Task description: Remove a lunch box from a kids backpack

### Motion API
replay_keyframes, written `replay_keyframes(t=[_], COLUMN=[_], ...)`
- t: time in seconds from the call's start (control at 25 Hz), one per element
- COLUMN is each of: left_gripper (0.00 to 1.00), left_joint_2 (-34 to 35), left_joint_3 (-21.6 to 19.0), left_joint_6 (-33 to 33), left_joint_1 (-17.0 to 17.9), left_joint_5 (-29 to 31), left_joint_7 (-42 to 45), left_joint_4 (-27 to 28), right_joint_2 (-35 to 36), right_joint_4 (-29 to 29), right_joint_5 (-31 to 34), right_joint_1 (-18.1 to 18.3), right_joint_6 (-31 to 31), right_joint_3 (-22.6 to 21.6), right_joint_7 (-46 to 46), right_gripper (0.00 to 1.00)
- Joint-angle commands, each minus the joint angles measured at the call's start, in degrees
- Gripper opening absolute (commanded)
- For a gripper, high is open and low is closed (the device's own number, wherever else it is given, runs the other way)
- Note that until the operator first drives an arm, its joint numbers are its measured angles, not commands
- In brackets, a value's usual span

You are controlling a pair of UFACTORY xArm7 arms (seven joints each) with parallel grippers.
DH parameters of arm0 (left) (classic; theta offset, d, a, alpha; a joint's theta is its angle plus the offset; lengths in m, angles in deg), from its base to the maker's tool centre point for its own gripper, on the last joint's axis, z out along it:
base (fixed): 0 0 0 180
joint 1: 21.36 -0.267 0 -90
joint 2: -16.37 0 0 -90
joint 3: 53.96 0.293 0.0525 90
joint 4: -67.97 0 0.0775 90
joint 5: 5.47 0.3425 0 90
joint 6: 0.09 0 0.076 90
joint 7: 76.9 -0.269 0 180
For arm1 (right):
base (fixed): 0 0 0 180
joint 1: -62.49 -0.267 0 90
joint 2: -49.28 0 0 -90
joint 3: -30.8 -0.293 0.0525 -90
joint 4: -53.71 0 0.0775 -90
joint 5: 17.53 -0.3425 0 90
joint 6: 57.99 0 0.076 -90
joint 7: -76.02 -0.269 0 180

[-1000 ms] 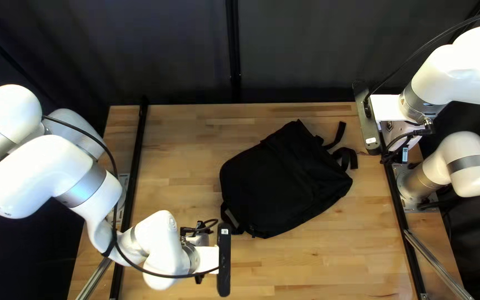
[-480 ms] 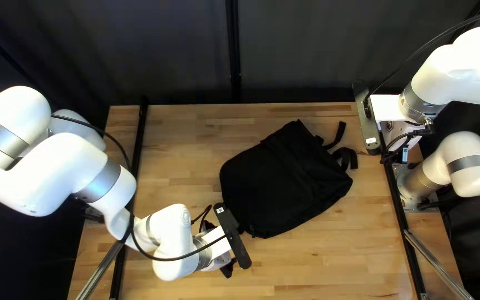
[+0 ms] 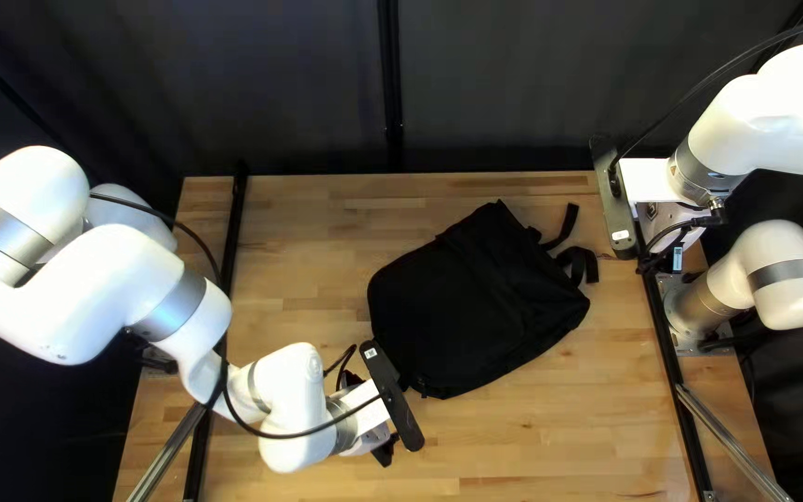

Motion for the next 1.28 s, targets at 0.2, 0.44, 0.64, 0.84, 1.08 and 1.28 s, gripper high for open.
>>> replay_keyframes(t=[0.2,0.44,0.64,0.84,1.08,1.28], left_gripper=[1.0,1.0,1.0,1.0,1.0,1.0], left_joint_2=[-12.1,-13.3,-13.4,-16.5,-20.7,-21.8], left_joint_3=[0.8,2.8,3.9,5.6,7.0,7.0], left_joint_6=[15.1,15.2,16.4,20.0,22.0,24.0], left_joint_1=[7.7,7.9,8.5,10.0,9.3,9.3], left_joint_5=[4.9,8.7,10.6,13.2,13.4,12.1], left_joint_7=[13.1,18.2,22.2,28.7,28.4,26.4], left_joint_4=[12.2,11.6,10.9,11.5,15.9,18.5], right_joint_2=[0.0,0.0,0.0,0.0,0.0,0.0], right_joint_4=[0.0,0.0,0.0,0.0,0.0,0.0], right_joint_5=[0.0,0.0,0.0,0.0,0.0,0.0], right_joint_1=[0.0,0.0,0.0,0.0,0.0,0.0], right_joint_6=[0.0,0.0,0.0,0.0,0.0,0.0], right_joint_3=[0.0,0.0,0.0,0.0,0.0,0.0], right_joint_7=[0.0,0.0,0.0,0.0,0.0,0.0], right_gripper=[1.0,1.0,1.0,1.0,1.0,1.0])
